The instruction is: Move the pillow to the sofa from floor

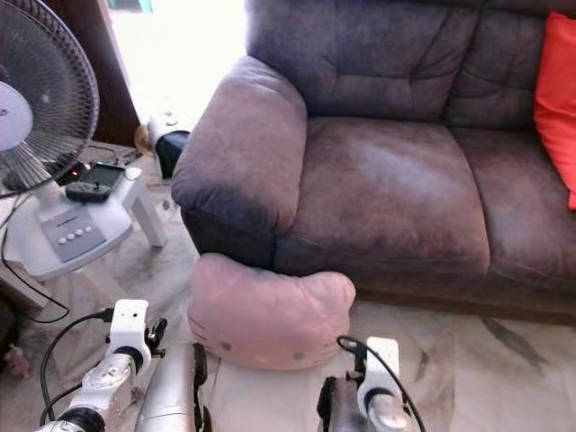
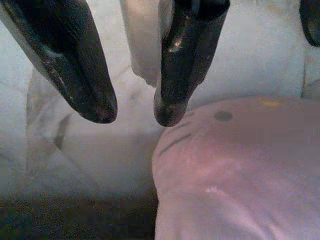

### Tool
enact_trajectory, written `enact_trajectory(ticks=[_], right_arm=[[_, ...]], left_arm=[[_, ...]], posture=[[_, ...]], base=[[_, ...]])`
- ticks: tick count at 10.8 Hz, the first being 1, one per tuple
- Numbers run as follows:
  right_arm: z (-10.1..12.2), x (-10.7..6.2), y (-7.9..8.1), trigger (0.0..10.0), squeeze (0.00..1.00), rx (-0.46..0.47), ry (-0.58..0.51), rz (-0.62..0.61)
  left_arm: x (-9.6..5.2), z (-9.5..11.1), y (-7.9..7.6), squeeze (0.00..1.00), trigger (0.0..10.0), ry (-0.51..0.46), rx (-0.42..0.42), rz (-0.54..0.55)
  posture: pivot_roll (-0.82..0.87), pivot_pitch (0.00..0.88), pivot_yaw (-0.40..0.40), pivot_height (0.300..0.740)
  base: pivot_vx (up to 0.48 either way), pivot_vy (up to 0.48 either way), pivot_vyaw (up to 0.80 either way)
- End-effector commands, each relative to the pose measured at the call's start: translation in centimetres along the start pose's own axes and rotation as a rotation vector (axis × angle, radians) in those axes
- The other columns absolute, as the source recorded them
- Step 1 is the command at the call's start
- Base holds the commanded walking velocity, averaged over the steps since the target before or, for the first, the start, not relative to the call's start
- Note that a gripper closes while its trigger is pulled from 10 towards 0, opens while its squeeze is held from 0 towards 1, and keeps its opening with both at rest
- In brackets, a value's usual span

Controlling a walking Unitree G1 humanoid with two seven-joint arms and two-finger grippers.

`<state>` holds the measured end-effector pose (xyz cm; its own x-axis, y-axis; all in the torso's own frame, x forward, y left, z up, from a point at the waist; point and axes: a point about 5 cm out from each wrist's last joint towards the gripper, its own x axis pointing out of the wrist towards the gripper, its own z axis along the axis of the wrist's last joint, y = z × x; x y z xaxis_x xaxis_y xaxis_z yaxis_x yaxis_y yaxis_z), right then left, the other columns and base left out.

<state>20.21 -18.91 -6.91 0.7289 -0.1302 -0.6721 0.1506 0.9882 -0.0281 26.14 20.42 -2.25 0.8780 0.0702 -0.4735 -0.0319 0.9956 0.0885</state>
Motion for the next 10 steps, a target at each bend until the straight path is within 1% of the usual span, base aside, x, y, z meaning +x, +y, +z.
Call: enact_trajectory(ticks=[1,3,4,5,6,8,9,10], right_arm=[[0.0,0.0,-0.3,10.0,0.00,0.010,-0.003,-0.014],[0.1,0.0,-0.4,10.0,0.00,0.016,-0.004,-0.015],[0.1,0.0,-0.4,10.0,0.00,0.017,0.003,-0.012],[0.2,0.0,-0.3,10.0,0.00,0.002,-0.014,-0.009],[0.5,0.1,-0.3,10.0,0.00,-0.005,-0.028,-0.015],[2.5,0.5,-0.2,10.0,0.00,0.011,-0.120,-0.013],[4.5,0.7,-0.3,10.0,0.00,0.001,-0.208,-0.018],[6.2,0.9,-0.3,10.0,0.00,-0.011,-0.285,-0.007]], left_arm=[[0.0,0.0,0.2,0.00,10.0,-0.007,-0.015,0.012],[0.0,0.2,0.1,0.00,10.0,-0.012,-0.016,0.011],[0.1,0.4,0.2,0.00,10.0,-0.022,-0.017,0.013],[0.2,0.9,0.3,0.00,10.0,-0.043,-0.018,0.019],[0.4,1.7,0.5,0.00,10.0,-0.083,-0.025,0.032],[0.6,3.3,0.9,0.00,10.0,-0.174,-0.055,0.044],[0.7,4.0,0.9,0.00,10.0,-0.209,-0.057,0.040],[0.6,4.1,0.8,0.00,10.0,-0.226,-0.054,0.035]], posture=[[0.10,0.083,-0.049,0.555],[0.10,0.083,-0.049,0.555],[0.11,0.084,-0.048,0.540],[0.10,0.083,-0.048,0.530],[0.11,0.083,-0.048,0.530],[0.11,0.083,-0.048,0.530],[0.11,0.083,-0.048,0.530],[0.10,0.081,-0.047,0.530]], base=[[0.000,0.000,0.00],[0.000,0.000,0.00],[0.000,0.000,0.00],[0.000,0.000,0.00],[0.000,0.000,0.00],[0.000,0.000,0.00],[0.000,0.000,0.00],[0.000,0.000,0.00]])
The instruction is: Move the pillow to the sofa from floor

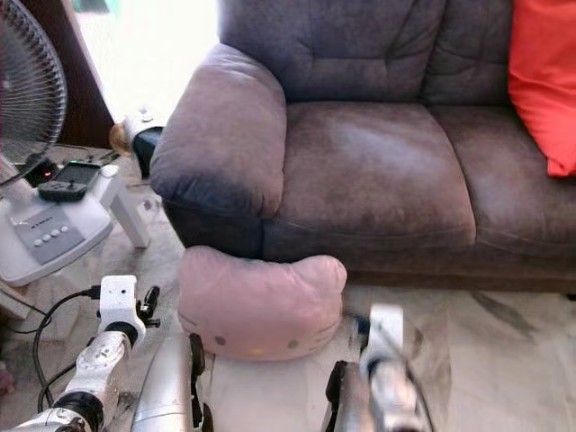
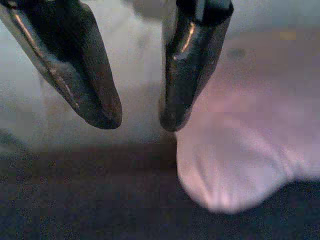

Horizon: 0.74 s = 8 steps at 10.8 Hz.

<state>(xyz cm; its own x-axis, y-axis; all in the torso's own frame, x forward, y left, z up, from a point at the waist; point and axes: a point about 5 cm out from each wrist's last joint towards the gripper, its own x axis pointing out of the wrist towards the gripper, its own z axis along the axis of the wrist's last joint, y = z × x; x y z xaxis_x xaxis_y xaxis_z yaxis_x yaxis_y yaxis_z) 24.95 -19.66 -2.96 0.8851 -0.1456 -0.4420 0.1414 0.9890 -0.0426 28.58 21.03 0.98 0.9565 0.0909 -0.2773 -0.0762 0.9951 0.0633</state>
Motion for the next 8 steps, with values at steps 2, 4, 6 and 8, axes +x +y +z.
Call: enact_trajectory(ticks=[2,4,6,8], right_arm=[[2.3,0.5,-0.6,10.0,0.00,0.002,-0.136,-0.005],[3.3,0.4,-0.5,10.0,0.00,-0.009,-0.217,0.017],[2.7,0.1,0.2,10.0,0.00,-0.008,-0.198,0.043],[2.3,0.0,1.3,10.0,0.00,-0.039,-0.180,0.092]], left_arm=[[-0.4,0.2,-0.1,0.00,10.0,-0.063,-0.001,-0.014],[-0.8,0.6,-0.2,0.00,10.0,-0.119,-0.006,-0.025],[-0.8,0.3,-0.7,0.00,10.0,-0.096,0.001,-0.041],[-0.4,0.7,-0.8,0.00,10.0,-0.092,0.002,-0.041]], posture=[[0.09,0.078,-0.049,0.530],[0.09,0.075,-0.050,0.530],[0.09,0.069,-0.052,0.530],[0.09,0.064,-0.052,0.530]], base=[[0.000,0.000,0.00],[0.000,0.000,0.00],[0.000,0.000,0.00],[0.127,0.000,0.00]])
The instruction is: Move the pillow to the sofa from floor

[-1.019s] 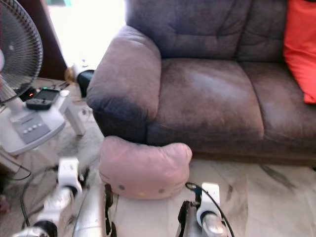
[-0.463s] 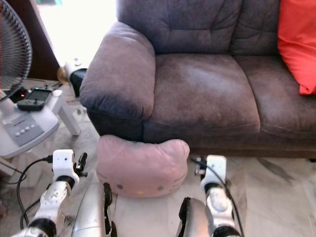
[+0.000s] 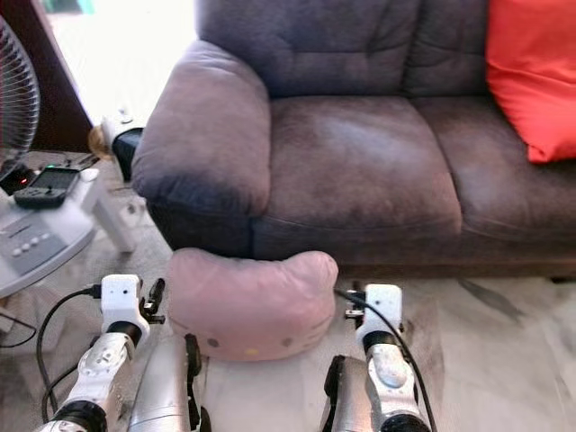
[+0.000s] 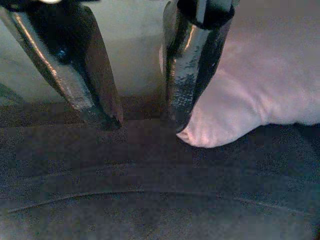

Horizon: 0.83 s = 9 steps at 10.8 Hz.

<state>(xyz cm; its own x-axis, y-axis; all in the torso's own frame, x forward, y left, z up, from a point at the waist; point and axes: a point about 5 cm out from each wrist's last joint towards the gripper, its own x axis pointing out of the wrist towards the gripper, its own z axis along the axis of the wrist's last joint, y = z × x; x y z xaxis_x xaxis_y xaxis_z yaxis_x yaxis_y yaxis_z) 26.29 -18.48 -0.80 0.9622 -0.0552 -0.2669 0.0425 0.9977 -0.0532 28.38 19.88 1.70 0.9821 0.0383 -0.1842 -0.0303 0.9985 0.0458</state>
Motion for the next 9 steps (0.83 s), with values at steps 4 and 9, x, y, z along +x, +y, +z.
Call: enact_trajectory(ticks=[4,9], right_arm=[[-0.2,0.0,-0.1,10.0,0.00,0.033,0.015,-0.013],[-0.7,-0.1,0.3,10.0,0.00,0.022,0.054,0.029]], left_arm=[[0.3,0.5,0.8,0.00,10.0,0.003,0.001,0.033],[1.0,1.4,0.6,0.00,10.0,-0.028,0.008,0.026]], posture=[[0.09,0.084,-0.060,0.530],[0.09,0.091,-0.060,0.530]], base=[[0.317,0.000,0.20],[0.253,0.000,0.00]])
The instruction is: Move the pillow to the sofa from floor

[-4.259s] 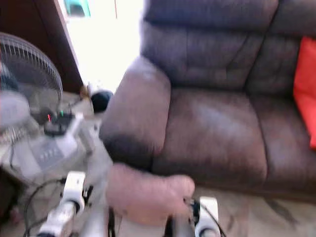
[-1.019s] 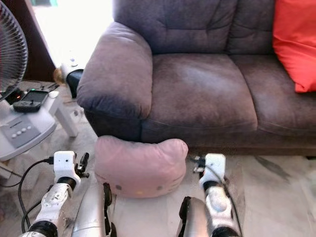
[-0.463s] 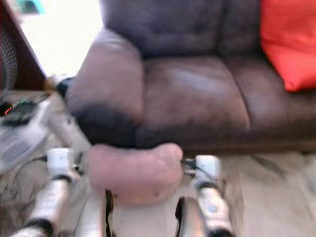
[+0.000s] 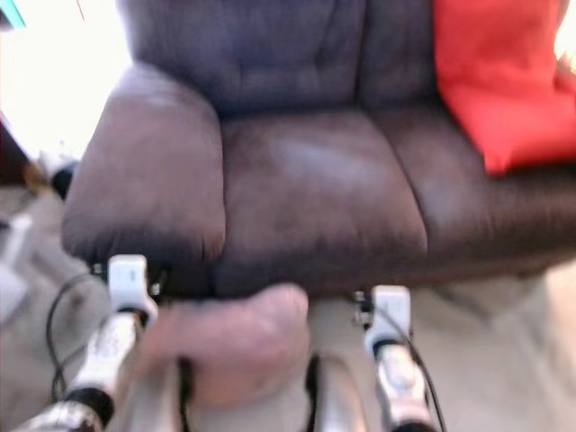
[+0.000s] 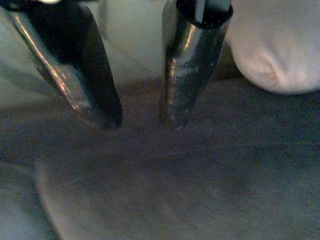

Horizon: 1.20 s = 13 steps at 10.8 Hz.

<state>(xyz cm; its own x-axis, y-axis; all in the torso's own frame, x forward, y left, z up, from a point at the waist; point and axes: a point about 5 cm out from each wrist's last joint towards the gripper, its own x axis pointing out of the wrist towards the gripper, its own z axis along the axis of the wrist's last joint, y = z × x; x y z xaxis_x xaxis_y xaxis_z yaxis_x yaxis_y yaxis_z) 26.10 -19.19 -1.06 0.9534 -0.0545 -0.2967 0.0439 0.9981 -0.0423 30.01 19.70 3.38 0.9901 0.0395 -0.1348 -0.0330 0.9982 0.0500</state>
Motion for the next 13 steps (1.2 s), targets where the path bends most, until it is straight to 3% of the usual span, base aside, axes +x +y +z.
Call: enact_trajectory(ticks=[1,5,7,8,9,10,13], right_arm=[[-0.6,-0.2,1.3,10.0,0.00,-0.005,0.033,0.054],[-2.1,-0.8,1.2,10.0,0.00,0.019,0.123,0.053],[-3.5,-1.1,1.2,10.0,0.00,0.024,0.250,0.052],[-3.8,-1.2,1.9,10.0,0.78,0.134,0.289,0.108],[-3.8,-1.1,2.0,10.0,1.00,0.186,0.292,0.098],[-3.6,-0.7,2.2,10.0,1.00,0.317,0.319,0.075],[-2.9,0.1,2.7,10.0,1.00,0.354,0.362,0.130]], left_arm=[[-0.3,-0.4,0.8,0.00,10.0,0.021,0.005,0.024],[-0.1,-0.1,0.8,0.00,10.0,0.008,0.004,0.024],[-0.1,-0.1,0.7,0.00,10.0,0.012,0.005,0.017],[-0.1,-0.1,0.6,0.00,10.0,0.014,0.007,0.014],[-0.1,-0.1,0.6,0.00,10.0,0.015,0.008,0.013],[-0.1,-0.1,0.6,0.00,10.0,0.017,0.009,0.013],[-0.1,-0.2,0.5,0.00,10.0,0.019,0.009,0.006]], posture=[[0.09,0.095,-0.061,0.530],[0.09,0.105,-0.061,0.530],[0.09,0.106,-0.060,0.530],[0.09,0.109,-0.061,0.530],[0.09,0.110,-0.063,0.530],[0.10,0.112,-0.065,0.530],[0.11,0.120,-0.073,0.530]], base=[[0.000,0.000,0.80],[0.000,0.000,0.20],[0.000,0.000,0.00],[0.000,0.000,0.00],[0.000,0.000,0.00],[0.000,0.000,0.00],[0.000,0.000,0.00]])
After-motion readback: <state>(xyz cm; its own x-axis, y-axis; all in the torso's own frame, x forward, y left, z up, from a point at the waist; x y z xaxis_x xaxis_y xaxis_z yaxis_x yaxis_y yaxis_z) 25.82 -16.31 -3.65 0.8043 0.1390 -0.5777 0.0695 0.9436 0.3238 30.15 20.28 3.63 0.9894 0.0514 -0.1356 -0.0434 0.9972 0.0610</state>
